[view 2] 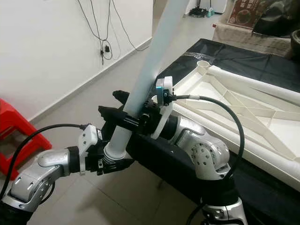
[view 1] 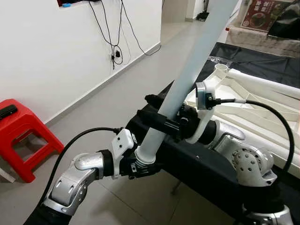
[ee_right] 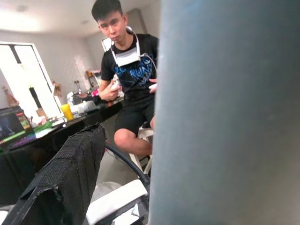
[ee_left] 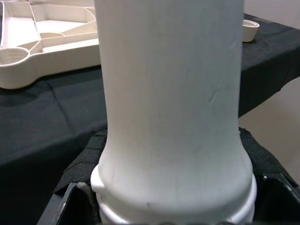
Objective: Building children table
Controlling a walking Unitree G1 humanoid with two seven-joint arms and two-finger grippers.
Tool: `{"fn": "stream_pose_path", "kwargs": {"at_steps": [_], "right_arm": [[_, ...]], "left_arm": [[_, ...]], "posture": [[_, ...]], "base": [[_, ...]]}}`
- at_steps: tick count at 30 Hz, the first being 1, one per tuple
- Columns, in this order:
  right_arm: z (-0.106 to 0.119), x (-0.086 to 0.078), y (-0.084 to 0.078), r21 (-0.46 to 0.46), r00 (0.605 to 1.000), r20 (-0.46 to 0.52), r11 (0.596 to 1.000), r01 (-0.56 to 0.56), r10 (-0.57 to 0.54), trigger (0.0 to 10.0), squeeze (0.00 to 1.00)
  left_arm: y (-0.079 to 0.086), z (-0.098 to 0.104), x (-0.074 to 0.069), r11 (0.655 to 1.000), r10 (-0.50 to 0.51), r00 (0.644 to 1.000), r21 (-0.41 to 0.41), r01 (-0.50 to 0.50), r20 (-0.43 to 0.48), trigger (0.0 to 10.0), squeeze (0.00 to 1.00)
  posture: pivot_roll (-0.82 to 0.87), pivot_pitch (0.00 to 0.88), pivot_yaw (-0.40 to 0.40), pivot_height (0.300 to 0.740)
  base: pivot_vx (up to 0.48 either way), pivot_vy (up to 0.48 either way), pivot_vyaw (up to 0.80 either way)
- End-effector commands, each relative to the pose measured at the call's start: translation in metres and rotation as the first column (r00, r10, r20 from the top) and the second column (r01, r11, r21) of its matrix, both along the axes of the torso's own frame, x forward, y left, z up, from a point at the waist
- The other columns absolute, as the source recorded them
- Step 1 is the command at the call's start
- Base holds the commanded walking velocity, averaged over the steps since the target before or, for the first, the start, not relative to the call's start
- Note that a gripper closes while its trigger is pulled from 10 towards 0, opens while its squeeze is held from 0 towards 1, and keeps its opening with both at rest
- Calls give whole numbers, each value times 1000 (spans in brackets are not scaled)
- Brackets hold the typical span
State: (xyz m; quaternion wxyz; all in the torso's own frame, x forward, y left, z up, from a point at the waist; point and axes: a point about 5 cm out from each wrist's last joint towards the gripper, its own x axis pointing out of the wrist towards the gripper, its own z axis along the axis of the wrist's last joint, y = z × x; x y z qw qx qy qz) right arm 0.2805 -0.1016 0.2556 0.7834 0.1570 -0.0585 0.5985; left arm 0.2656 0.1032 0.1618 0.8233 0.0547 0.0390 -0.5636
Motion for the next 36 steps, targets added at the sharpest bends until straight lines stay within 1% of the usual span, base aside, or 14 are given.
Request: {"fn": "stream_pose_path", "kwargs": {"at_steps": [1,6,7,8,9,11,12,23,27,30,31,32,33,36], "right_arm": [[-2,-6,5,-27,999,9,999,-35,35,10000,0],[-3,-6,6,-34,999,8,999,-41,41,10000,0],[-3,-6,6,-36,999,7,999,-41,42,9647,0],[-3,-6,6,-36,999,6,998,-43,43,7098,0],[-4,-6,6,-38,999,5,998,-40,40,353,0],[-4,-6,6,-38,999,5,998,-40,40,353,0],[-4,-7,6,-39,999,4,998,-44,44,0,0],[-5,-9,6,-41,998,0,998,-56,56,0,0],[-6,-9,6,-41,998,-2,998,-55,55,0,0],[-6,-9,6,-41,998,-2,998,-56,56,0,0],[-6,-9,6,-41,998,-2,998,-56,56,0,0],[-6,-9,6,-41,998,-2,998,-56,56,0,0],[-6,-9,6,-38,998,-2,998,-56,56,0,0],[-5,-9,5,-36,999,1,998,-55,55,0,0]], "left_arm": [[-3,-3,-7,999,-35,999,4,35,-20,10000,0],[-2,-3,-8,999,-35,999,9,35,-22,10000,0],[-2,-3,-8,999,-34,999,8,35,-25,10000,0],[-2,-3,-8,999,-34,999,8,34,-25,10000,0],[-3,-3,-8,999,-34,999,6,35,-26,10000,0],[-3,-3,-8,999,-34,999,6,35,-26,10000,0],[-3,-2,-7,999,-34,999,4,34,-28,10000,0],[-3,-2,-7,999,-35,998,-1,35,-42,10000,0],[-1,-6,-6,1000,-1,996,12,2,-88,10000,0],[0,-7,-5,1000,6,996,12,-5,-93,10000,0],[0,-8,-5,1000,7,995,14,-6,-98,10000,176],[0,-8,-5,1000,7,995,14,-6,-98,10000,176],[1,-8,-5,1000,13,995,17,-11,-96,10000,1000],[2,-9,-6,1000,-9,995,12,10,-103,10000,1000]], "posture": [[22,111,12,740],[20,112,11,740],[20,113,12,740],[20,111,12,740],[20,112,12,740],[20,112,12,740],[16,112,14,740],[16,112,14,740],[16,111,13,740],[16,111,13,740],[16,107,12,740],[16,107,12,740],[16,104,11,740],[15,99,12,740]], "base": [[0,0,0],[0,0,0],[0,0,0],[0,0,0],[0,0,0],[0,0,0],[0,0,0],[0,0,0],[0,0,0],[0,0,0],[0,0,0],[0,0,0],[0,0,0],[0,0,0]]}}
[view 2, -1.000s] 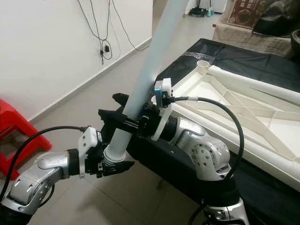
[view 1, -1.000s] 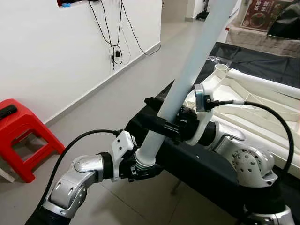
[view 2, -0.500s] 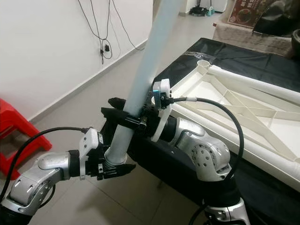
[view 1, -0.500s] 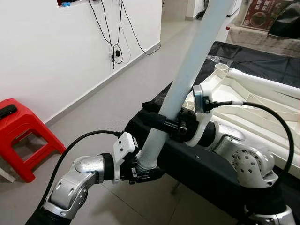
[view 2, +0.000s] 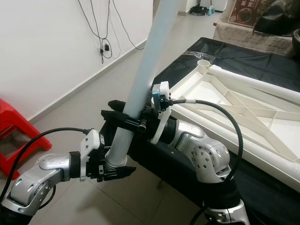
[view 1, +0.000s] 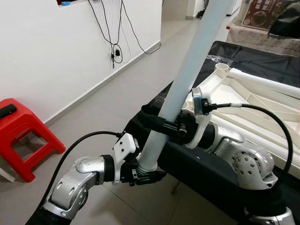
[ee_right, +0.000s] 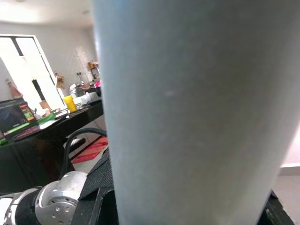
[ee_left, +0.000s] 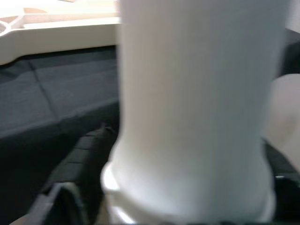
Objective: Building children table
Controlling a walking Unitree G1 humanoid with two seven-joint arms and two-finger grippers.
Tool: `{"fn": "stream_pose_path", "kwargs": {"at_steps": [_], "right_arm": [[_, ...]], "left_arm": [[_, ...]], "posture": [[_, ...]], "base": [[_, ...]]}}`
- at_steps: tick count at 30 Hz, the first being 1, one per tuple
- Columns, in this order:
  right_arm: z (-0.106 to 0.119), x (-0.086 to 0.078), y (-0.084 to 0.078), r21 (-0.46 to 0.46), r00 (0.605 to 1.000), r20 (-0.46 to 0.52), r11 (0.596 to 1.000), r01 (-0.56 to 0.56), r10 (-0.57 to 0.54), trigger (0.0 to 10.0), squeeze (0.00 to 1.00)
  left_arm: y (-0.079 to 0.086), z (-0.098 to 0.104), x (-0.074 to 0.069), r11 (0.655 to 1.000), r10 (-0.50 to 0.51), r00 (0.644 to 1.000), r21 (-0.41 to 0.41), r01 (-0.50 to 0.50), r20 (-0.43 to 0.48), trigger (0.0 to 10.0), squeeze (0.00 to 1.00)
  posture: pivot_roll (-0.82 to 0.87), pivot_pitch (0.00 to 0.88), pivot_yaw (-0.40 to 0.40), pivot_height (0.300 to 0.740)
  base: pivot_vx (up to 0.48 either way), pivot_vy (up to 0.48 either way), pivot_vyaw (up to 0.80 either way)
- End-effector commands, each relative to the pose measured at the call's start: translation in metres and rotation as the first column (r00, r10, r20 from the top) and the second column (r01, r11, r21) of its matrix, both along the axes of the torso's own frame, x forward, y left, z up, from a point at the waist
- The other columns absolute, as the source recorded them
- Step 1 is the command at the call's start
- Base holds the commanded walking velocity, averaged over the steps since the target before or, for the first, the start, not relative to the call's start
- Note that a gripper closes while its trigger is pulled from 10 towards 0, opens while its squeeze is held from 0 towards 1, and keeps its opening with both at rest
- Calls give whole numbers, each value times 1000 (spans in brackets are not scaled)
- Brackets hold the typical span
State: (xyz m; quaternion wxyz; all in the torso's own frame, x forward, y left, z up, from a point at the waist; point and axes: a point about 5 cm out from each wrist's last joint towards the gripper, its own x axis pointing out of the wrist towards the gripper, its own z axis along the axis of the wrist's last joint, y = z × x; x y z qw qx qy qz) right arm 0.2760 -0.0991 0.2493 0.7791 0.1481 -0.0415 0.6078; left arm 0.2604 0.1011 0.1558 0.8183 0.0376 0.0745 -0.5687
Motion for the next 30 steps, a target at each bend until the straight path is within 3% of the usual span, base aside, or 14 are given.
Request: {"fn": "stream_pose_path", "kwargs": {"at_steps": [1,8,9,14,16,18,20,22,23,25,27,28,29,30], "right_arm": [[3,-4,2,0,1000,21,1000,-24,24,0,0],[7,2,-5,6,999,40,1000,13,-13,0,0],[9,5,-8,5,998,50,999,38,-39,0,0],[12,23,-24,19,972,77,975,222,-223,0,0],[16,37,-42,52,914,86,918,394,-397,0,0],[16,37,-42,52,914,86,918,394,-397,0,0],[20,45,-58,88,839,83,843,531,-538,0,0],[20,45,-58,88,839,83,843,531,-538,0,0],[21,48,-65,96,775,97,781,617,-625,0,0],[21,48,-65,96,775,97,781,617,-625,0,0],[20,54,-84,103,486,136,500,860,-863,0,0],[19,54,-89,105,382,146,399,911,-912,0,0],[16,52,-88,99,330,171,350,932,-928,9412,0],[16,52,-88,99,330,171,350,932,-928,9412,0]], "left_arm": [[5,-3,-2,1000,-5,1000,2,5,-26,10000,1000],[9,-5,-2,999,5,1000,35,-5,-6,10000,1000],[10,-6,-2,999,18,1000,41,-18,-3,10000,0],[16,-7,1,994,99,995,36,-99,17,10000,0],[23,-9,5,982,188,981,27,-189,38,10000,0],[23,-9,5,982,188,981,27,-189,38,10000,0],[30,-8,12,948,316,945,2,-318,81,10000,0],[30,-8,12,948,316,945,2,-318,81,10000,0],[35,-5,19,909,416,900,-25,-416,128,10000,0],[35,-5,19,909,416,900,-25,-416,128,10000,0],[38,14,32,775,632,747,-149,-615,204,10000,0],[39,21,35,728,685,694,-190,-658,221,10000,0],[39,28,36,680,733,636,-217,-700,243,10000,0],[39,28,36,680,733,636,-217,-700,243,10000,0]], "posture": [[17,94,11,740],[17,84,11,740],[16,78,11,740],[18,66,11,740],[20,59,11,740],[20,59,11,740],[17,57,14,740],[17,57,14,740],[16,57,12,740],[16,57,12,740],[18,67,9,740],[18,67,9,740],[17,68,8,740],[17,68,8,740]], "base": [[0,0,0],[0,0,0],[0,0,0],[0,0,0],[0,0,0],[0,0,0],[0,0,0],[0,0,0],[0,0,0],[0,0,0],[0,0,0],[0,0,0],[0,0,0],[0,0,0]]}}
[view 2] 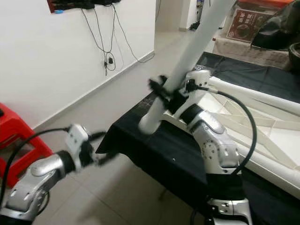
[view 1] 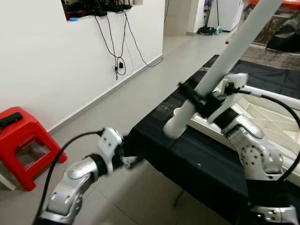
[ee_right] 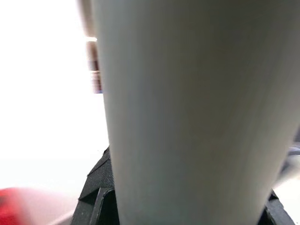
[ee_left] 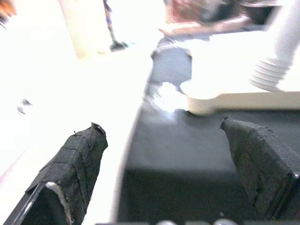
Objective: Building children table
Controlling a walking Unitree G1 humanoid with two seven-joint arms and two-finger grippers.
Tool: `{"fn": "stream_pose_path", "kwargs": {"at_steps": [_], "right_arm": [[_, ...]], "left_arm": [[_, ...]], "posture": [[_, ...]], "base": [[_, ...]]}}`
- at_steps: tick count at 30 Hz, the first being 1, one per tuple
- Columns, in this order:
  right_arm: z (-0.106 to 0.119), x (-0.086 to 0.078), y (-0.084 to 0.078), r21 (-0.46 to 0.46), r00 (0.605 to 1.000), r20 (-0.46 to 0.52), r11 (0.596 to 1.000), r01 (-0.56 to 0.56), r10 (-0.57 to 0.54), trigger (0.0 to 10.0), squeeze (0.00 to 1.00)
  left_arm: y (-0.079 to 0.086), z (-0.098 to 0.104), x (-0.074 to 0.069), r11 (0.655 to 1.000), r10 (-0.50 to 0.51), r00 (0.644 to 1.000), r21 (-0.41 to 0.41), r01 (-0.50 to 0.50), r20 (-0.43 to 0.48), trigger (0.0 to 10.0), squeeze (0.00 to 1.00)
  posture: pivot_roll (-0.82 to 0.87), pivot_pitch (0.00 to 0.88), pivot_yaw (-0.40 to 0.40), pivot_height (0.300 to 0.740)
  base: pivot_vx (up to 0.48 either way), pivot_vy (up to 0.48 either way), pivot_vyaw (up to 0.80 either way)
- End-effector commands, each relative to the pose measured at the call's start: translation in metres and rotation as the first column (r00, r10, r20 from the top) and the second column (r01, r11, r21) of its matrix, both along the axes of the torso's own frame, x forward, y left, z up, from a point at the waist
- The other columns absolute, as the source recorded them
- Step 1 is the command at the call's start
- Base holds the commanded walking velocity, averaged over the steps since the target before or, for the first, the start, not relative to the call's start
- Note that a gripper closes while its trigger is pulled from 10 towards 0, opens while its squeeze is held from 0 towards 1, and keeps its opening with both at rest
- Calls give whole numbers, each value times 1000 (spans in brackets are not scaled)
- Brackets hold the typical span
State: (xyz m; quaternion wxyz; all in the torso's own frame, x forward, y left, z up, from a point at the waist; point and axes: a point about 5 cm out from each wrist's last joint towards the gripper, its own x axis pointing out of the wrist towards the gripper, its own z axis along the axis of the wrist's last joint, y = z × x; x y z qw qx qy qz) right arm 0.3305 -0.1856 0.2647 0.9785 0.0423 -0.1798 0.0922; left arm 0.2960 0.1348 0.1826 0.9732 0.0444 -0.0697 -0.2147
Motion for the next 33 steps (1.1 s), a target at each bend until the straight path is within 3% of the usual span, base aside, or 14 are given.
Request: {"fn": "stream_pose_path", "kwargs": {"at_steps": [1,3,8,19,33], "right_arm": [[-2,-3,0,-29,997,22,997,68,-67,9412,0],[-8,-7,11,-36,999,21,998,45,-45,10000,0],[-14,-7,22,-14,999,16,999,35,-35,10000,0],[-15,-1,32,-3,998,37,998,56,-56,10000,0],[-11,0,36,-6,997,64,999,54,-53,10000,0]], "left_arm": [[5,5,1,996,94,995,9,-94,36,10000,0],[9,20,2,975,222,967,1,-224,121,10000,0],[11,35,2,960,278,944,-22,-279,178,10000,0],[15,32,2,936,345,915,-7,-351,211,10000,0],[5,26,3,941,326,920,14,-337,216,10000,0]], "posture": [[19,66,5,740],[25,64,-1,740],[34,65,-6,740],[34,65,-14,740],[29,64,-13,740]], "base": [[0,0,0],[0,0,0],[0,0,0],[89,0,0],[278,0,0]]}}
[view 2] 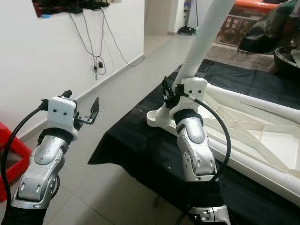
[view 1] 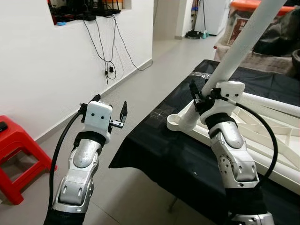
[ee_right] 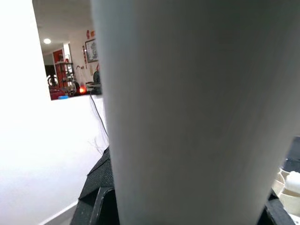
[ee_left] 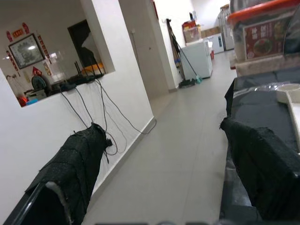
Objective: Building children table
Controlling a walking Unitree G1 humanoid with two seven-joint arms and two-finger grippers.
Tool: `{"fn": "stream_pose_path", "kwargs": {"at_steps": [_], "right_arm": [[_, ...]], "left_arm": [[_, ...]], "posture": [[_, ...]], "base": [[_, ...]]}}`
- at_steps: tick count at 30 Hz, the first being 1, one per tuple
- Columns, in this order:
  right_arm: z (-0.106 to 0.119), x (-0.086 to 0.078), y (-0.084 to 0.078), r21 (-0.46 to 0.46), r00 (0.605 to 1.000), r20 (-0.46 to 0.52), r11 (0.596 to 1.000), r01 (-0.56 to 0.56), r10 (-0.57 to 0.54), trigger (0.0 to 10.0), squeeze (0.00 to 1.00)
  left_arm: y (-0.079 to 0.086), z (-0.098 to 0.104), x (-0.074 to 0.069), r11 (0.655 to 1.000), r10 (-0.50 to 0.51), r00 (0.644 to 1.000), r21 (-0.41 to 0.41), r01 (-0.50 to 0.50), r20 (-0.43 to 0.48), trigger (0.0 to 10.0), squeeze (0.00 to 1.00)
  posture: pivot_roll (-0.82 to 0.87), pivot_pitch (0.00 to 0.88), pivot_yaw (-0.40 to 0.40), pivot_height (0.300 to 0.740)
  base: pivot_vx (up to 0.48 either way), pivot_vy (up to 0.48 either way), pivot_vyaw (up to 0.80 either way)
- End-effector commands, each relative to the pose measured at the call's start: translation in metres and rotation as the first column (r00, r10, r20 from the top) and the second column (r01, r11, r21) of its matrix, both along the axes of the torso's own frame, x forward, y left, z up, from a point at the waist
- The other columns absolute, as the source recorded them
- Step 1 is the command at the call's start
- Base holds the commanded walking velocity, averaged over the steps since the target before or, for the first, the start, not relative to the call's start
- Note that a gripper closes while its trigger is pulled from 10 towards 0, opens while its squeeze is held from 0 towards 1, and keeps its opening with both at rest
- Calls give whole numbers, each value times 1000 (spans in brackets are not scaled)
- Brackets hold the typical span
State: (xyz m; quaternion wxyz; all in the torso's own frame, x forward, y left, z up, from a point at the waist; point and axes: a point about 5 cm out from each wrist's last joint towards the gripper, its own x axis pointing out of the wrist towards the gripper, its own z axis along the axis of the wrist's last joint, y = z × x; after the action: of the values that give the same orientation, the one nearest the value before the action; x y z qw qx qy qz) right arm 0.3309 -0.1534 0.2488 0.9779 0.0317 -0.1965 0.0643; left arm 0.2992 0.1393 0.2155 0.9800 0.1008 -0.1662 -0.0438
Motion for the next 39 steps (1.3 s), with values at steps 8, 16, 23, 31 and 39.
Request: {"fn": "stream_pose_path", "kwargs": {"at_steps": [8,16,23,31,39], "right_arm": [[4,-1,5,-3,999,34,1000,-4,4,10000,0],[5,0,5,-3,999,40,1000,0,0,10000,0],[5,1,4,-8,999,40,1000,4,-3,10000,0],[5,1,4,-6,999,41,1000,6,-6,10000,0],[5,2,3,-3,999,39,1000,7,-7,10000,0]], "left_arm": [[-1,-8,0,1000,4,1000,3,-4,-20,10000,0],[0,-11,0,1000,8,1000,9,-8,-29,10000,0],[0,-11,0,1000,8,1000,-1,-8,-20,10000,0],[1,-11,0,1000,6,1000,-11,-7,-28,10000,0],[2,-13,0,1000,6,999,-18,-6,-35,10000,0]], "posture": [[31,67,-13,740],[32,68,-15,740],[32,69,-15,740],[32,70,-12,740],[32,73,-17,740]], "base": [[303,0,0],[302,0,0],[220,0,0],[0,0,0],[0,0,0]]}}
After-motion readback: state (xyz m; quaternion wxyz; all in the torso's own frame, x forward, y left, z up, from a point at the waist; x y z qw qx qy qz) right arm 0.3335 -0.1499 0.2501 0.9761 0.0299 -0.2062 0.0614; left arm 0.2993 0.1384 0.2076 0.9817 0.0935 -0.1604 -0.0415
